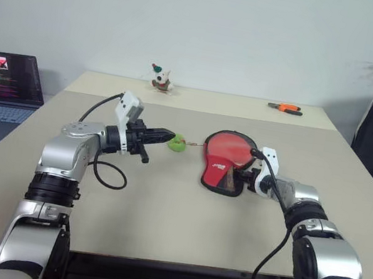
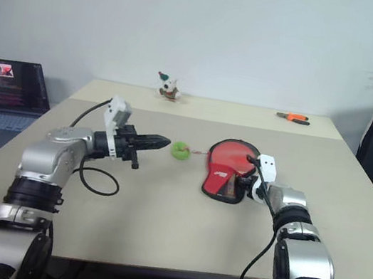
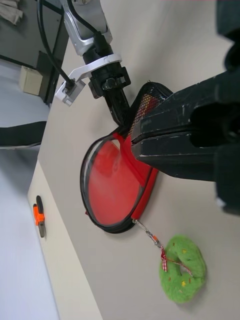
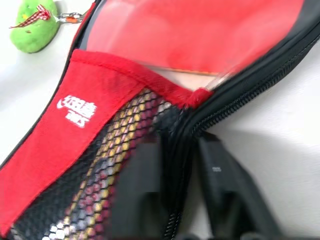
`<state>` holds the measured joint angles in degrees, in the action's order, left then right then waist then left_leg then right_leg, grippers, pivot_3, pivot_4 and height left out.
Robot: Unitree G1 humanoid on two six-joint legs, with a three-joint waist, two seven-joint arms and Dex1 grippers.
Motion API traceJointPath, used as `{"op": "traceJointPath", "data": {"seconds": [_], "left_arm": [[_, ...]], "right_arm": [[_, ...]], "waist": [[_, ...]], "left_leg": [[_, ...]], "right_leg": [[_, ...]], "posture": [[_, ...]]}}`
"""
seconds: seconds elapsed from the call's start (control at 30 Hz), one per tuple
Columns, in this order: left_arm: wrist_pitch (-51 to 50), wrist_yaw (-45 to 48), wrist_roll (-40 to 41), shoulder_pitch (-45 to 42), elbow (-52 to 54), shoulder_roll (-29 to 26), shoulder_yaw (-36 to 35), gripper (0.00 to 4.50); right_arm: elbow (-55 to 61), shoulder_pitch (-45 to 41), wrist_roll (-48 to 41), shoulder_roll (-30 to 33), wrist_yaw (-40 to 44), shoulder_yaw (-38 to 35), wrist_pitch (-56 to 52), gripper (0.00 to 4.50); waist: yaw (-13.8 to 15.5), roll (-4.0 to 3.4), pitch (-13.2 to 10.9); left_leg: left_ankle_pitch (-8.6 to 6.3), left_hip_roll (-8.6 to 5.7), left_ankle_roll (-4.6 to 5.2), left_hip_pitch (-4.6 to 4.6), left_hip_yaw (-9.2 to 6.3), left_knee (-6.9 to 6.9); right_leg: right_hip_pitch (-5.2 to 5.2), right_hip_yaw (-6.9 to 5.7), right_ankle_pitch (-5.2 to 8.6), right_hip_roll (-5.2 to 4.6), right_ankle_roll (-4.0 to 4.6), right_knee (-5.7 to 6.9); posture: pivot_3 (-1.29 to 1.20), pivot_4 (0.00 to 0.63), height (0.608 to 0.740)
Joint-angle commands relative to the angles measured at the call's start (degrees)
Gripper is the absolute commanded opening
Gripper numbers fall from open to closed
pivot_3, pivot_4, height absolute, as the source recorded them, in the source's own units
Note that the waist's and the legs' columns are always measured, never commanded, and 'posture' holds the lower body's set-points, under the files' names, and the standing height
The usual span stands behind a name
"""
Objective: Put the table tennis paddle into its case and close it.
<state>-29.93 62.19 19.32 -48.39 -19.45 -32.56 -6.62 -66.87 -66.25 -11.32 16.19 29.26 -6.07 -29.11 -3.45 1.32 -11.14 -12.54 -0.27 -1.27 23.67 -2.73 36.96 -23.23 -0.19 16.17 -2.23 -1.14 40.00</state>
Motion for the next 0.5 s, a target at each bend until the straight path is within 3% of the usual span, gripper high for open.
{"op": "traceJointPath", "data": {"seconds": [0.03,0.3,0.5], "left_arm": [[-0.73,1.75,2.09,1.43,3.99,-2.32,-0.34,0.00],[-4.79,7.41,7.65,6.52,10.42,-7.63,-1.40,0.00],[-8.08,9.44,11.55,12.74,19.06,-10.06,-0.23,0.00]], "right_arm": [[-2.32,-0.79,-0.29,-1.10,0.72,-1.55,-1.28,0.02],[4.55,-0.60,-0.41,-3.02,14.08,1.58,-8.97,0.02],[23.23,6.99,-2.79,-2.87,19.11,6.15,-22.20,0.02]], "waist": [[-0.04,0.00,0.00],[-0.43,-0.01,0.00],[-0.80,-0.01,-0.01]], "left_leg": [[0.00,0.01,0.00,-0.03,0.03,-0.01],[-0.01,0.05,0.01,-0.02,0.05,-0.07],[-0.01,0.06,0.01,0.01,0.01,-0.09]], "right_leg": [[0.00,0.04,0.00,0.01,0.00,0.00],[-0.02,0.08,0.00,0.05,0.01,-0.05],[-0.03,0.11,0.01,0.05,0.01,-0.06]], "posture": [[0.00,0.150,0.740],[0.00,0.150,0.740],[0.00,0.150,0.740]]}}
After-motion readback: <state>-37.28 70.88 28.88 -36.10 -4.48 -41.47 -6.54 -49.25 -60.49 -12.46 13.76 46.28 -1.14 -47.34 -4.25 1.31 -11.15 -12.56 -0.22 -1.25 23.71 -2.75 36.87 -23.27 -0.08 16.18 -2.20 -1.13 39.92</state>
